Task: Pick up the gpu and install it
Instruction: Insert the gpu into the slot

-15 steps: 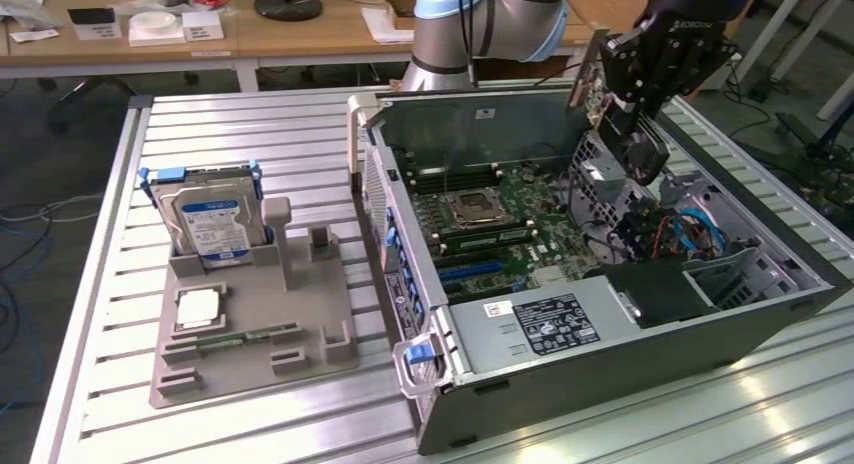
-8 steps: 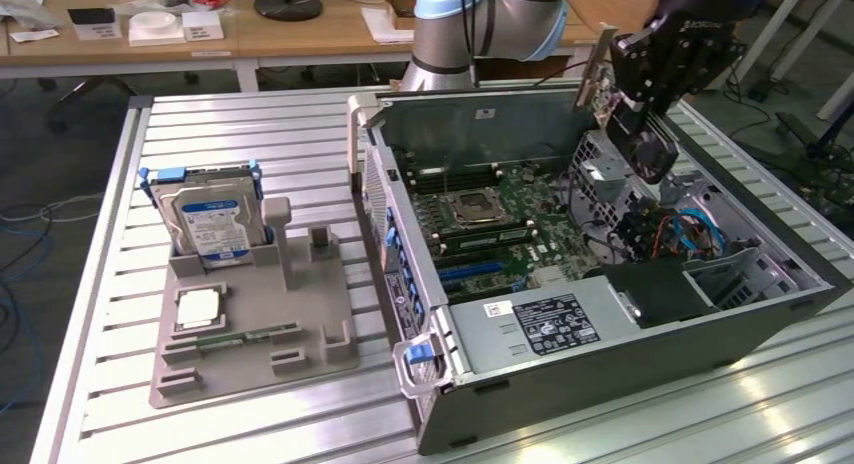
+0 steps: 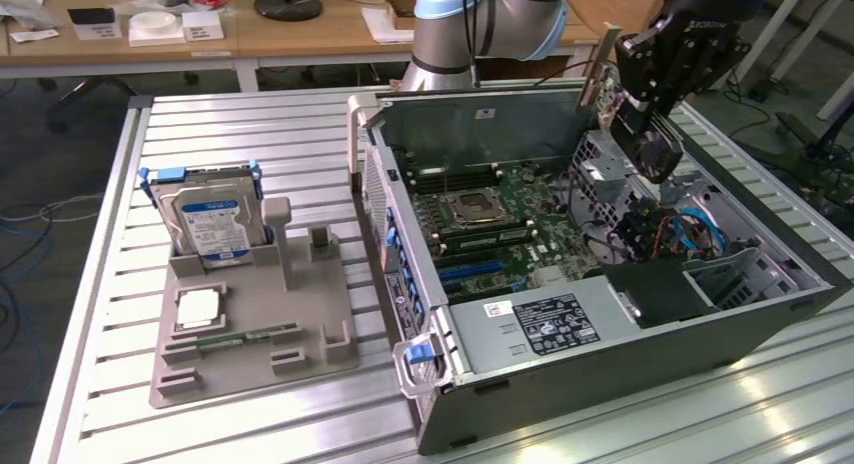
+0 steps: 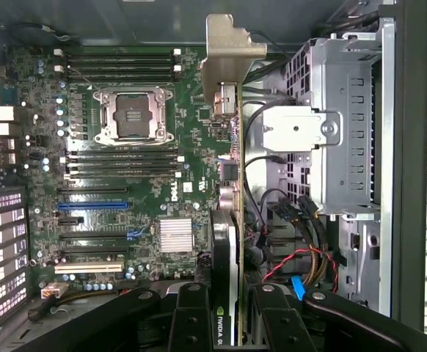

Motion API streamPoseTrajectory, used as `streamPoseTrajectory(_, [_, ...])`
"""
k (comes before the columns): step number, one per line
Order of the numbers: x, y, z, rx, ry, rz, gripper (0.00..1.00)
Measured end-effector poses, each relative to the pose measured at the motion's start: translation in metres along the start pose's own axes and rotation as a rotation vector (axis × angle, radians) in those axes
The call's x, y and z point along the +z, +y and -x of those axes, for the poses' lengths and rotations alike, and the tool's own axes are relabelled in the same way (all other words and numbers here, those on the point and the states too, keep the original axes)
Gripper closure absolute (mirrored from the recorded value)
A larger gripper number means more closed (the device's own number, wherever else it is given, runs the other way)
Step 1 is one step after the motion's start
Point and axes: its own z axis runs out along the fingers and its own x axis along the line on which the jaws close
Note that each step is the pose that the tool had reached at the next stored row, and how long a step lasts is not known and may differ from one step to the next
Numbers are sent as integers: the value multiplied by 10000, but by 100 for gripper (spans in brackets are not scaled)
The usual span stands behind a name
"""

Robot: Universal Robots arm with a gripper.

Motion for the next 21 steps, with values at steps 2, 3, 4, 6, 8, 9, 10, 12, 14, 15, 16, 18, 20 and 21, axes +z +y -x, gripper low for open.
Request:
streamPoseTrajectory(2, [0,0,0,0,1,0,73])
streamPoseTrajectory(3, [0,0,0,0,0,-1,73])
streamPoseTrajectory(4, [0,0,0,0,0,0,73])
streamPoseTrajectory(6, [0,0,0,0,0,0,73])
streamPoseTrajectory(8, [0,0,0,0,0,0,73])
streamPoseTrajectory(9, [0,0,0,0,0,0,73])
streamPoseTrajectory(10, [0,0,0,-2,0,0,73])
streamPoseTrajectory(12, [0,0,0,-38,1,2,73])
streamPoseTrajectory(14, [0,0,0,-147,4,7,73])
streamPoseTrajectory(15, [0,0,0,-228,7,10,73])
streamPoseTrajectory(16, [0,0,0,-328,10,15,73])
streamPoseTrajectory(18, [0,0,0,-539,16,24,73])
streamPoseTrajectory(20, [0,0,0,-770,23,36,73])
streamPoseTrajectory(21, [0,0,0,-889,27,41,73])
